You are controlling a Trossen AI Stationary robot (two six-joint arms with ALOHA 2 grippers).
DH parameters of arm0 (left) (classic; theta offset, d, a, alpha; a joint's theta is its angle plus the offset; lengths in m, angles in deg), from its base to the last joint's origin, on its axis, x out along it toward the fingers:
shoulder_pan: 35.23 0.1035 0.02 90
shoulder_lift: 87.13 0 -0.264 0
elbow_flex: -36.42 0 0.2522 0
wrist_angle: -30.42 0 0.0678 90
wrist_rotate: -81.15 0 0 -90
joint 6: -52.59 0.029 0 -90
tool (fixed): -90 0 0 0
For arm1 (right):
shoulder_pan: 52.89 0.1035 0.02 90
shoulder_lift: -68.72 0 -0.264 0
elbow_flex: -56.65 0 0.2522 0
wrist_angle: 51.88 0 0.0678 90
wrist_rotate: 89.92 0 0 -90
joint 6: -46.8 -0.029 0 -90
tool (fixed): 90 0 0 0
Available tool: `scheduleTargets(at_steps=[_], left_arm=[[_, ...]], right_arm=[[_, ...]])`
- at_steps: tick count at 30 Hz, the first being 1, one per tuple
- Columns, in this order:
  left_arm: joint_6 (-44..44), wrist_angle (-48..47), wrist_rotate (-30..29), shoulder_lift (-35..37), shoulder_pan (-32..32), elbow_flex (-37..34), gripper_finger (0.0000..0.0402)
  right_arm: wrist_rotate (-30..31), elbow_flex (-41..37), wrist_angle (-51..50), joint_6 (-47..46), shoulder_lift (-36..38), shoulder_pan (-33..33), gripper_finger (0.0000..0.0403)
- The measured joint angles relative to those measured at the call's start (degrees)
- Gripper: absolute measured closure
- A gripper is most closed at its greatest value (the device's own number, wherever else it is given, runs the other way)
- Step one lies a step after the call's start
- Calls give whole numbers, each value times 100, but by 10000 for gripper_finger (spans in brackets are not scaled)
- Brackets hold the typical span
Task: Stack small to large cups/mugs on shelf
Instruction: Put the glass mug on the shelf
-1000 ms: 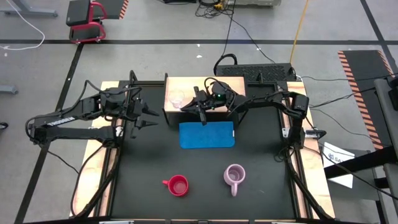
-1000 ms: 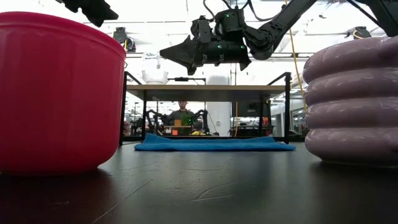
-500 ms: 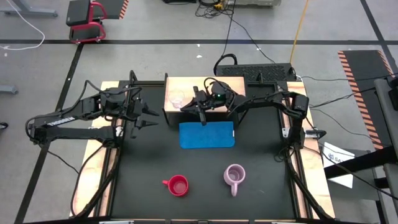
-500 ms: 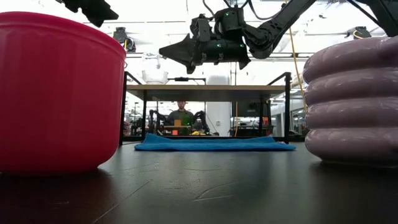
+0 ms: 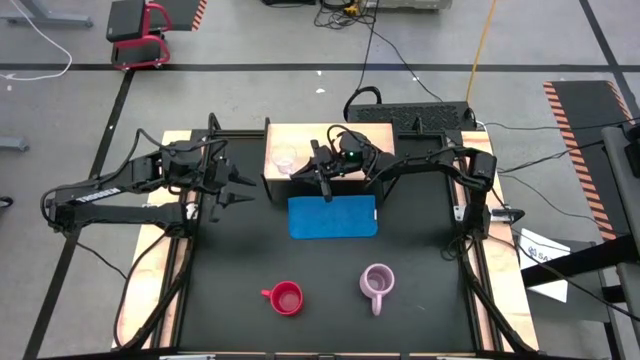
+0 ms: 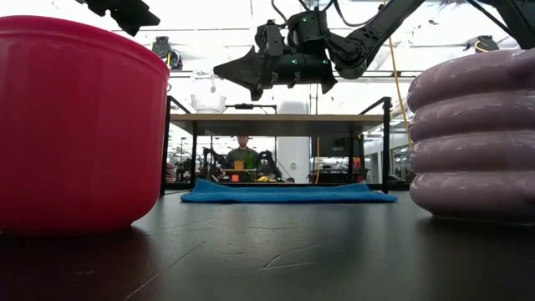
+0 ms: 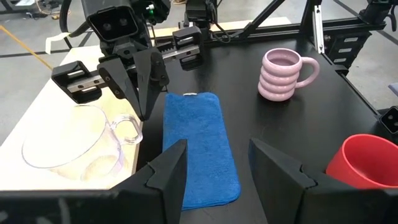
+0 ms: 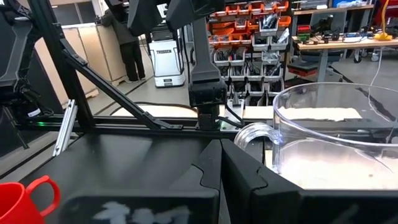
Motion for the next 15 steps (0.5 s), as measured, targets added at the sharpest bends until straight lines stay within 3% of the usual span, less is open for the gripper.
scheduleTargets(at_steps=[15], left_arm=[[-43, -29, 0, -10, -1, 0, 229]], right_arm=[[-116, -2, -220, -237, 58, -59, 403]])
